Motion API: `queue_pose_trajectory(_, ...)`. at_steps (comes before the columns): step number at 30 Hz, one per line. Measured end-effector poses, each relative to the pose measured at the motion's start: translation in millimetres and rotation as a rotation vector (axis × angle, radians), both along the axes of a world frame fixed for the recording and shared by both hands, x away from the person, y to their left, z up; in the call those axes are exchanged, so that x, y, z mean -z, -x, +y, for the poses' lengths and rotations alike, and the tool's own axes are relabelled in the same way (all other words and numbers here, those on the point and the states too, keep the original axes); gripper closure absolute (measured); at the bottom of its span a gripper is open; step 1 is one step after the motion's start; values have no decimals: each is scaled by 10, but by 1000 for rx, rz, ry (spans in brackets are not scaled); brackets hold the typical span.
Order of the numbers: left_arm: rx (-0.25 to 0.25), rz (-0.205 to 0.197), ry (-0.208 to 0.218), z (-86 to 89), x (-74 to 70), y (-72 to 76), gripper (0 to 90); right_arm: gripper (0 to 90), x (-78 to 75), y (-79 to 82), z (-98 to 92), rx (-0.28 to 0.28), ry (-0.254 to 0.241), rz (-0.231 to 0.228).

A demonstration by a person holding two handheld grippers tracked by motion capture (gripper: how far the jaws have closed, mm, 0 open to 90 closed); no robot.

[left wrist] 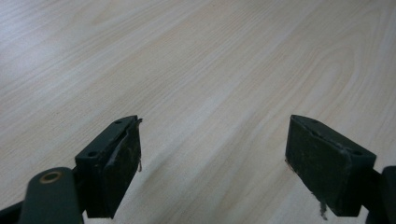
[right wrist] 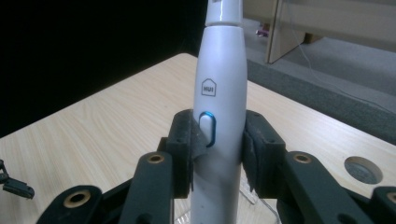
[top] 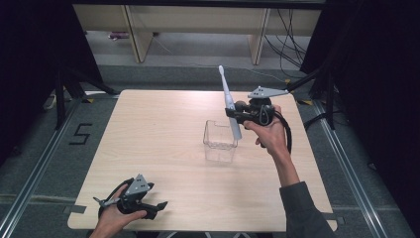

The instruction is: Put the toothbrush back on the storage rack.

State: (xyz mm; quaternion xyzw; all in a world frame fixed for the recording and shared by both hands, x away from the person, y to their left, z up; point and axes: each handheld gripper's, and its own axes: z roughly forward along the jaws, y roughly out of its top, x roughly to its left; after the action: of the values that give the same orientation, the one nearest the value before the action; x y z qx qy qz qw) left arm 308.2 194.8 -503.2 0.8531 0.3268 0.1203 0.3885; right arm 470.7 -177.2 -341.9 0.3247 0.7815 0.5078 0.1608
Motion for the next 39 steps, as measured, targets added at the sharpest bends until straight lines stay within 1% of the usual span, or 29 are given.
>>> queue_pose_trajectory(1, -3, 2, 12, -8, 9, 2, 179, 665, 33, -17, 47, -8, -6, 17)
queue_pose_trajectory(2, 1, -1, -11, 4, 5, -7, 179, 665, 38, -27, 59, -8, 0, 19)
queue_pose_trajectory(3, 2, -1, -13, 5, 5, -8, 179, 665, 40, -26, 77, 0, -1, 31)
queue_pose_trajectory(4, 3, -2, -13, 4, 3, -8, 179, 665, 52, -50, 91, -3, 3, 9)
queue_pose_trajectory(5, 1, 2, 11, -12, 8, 1, 179, 665, 57, -45, 112, -7, 0, 35)
queue_pose_trajectory(6, 2, 1, 9, -11, 7, 0, 179, 665, 64, -68, 127, -19, 13, 26)
queue_pose_trajectory(7, 6, -4, -14, 2, 1, -6, 178, 665, 77, -75, 145, -25, 7, 26)
queue_pose_trajectory(8, 5, -3, -8, 0, 2, -4, 179, 665, 83, -68, 163, -16, 7, 44)
queue_pose_trajectory(9, 4, -3, -12, 3, 1, -5, 178, 665, 100, -85, 174, -23, 8, 39)
queue_pose_trajectory(10, 5, -3, -14, 5, 1, -6, 179, 665, 116, -91, 188, -19, 11, 53)
queue_pose_trajectory(12, -3, 3, 0, -2, 5, 1, 178, 665, 142, -104, 204, -20, 17, 46)
queue_pose_trajectory(13, -2, 3, 8, -6, 5, 4, 179, 665, 180, -123, 235, -20, 38, 63)
queue_pose_trajectory(16, 4, -4, -8, 2, 2, -3, 178, 665, 228, -165, 274, -34, 60, 46)
queue_pose_trajectory(17, 2, -1, -5, 0, 3, 1, 179, 665, 236, -149, 294, -23, 61, 74)
queue_pose_trajectory(18, 2, -1, -5, 0, 3, 1, 179, 665, 236, -149, 294, -23, 61, 74)
queue_pose_trajectory(19, 3, 0, -4, 0, 2, 1, 179, 665, 259, -170, 306, -33, 74, 56)
queue_pose_trajectory(20, 4, 2, 1, -2, 2, 3, 178, 665, 300, -168, 333, -29, 83, 75)
queue_pose_trajectory(24, 7, 0, -1, -5, 4, 3, 179, 665, 362, -190, 351, -27, 89, 71)
queue_pose_trajectory(25, 0, 6, 2, -6, 4, 8, 178, 665, 387, -184, 371, -18, 108, 80)
queue_pose_trajectory(26, -5, 6, 11, -11, 8, 8, 179, 665, 393, -200, 363, -31, 127, 64)
queue_pose_trajectory(28, 10, 1, -5, 1, 1, -1, 179, 665, 409, -200, 372, -31, 132, 61)
queue_pose_trajectory(29, -8, 7, 15, -15, 11, 11, 179, 665, 447, -203, 389, -33, 135, 74)
queue_pose_trajectory(30, -8, 7, 15, -15, 11, 11, 178, 665, 468, -206, 395, -29, 140, 73)
queue_pose_trajectory(31, -2, 3, 11, -12, 13, 9, 178, 665, 482, -199, 395, -27, 147, 98)
queue_pose_trajectory(34, 2, 1, 4, -6, 8, 8, 179, 665, 520, -211, 388, -24, 172, 100)
queue_pose_trajectory(35, -8, 4, 18, -14, 14, 7, 179, 665, 553, -216, 388, -21, 166, 111)
queue_pose_trajectory(36, -7, 2, 3, -8, 13, 2, 179, 665, 576, -218, 401, -23, 157, 111)
queue_pose_trajectory(37, -4, 2, -4, -7, 9, 3, 178, 665, 583, -222, 401, -32, 177, 117)
queue_pose_trajectory(39, -3, 0, -4, -8, 7, 5, 178, 665, 607, -219, 420, -20, 180, 124)
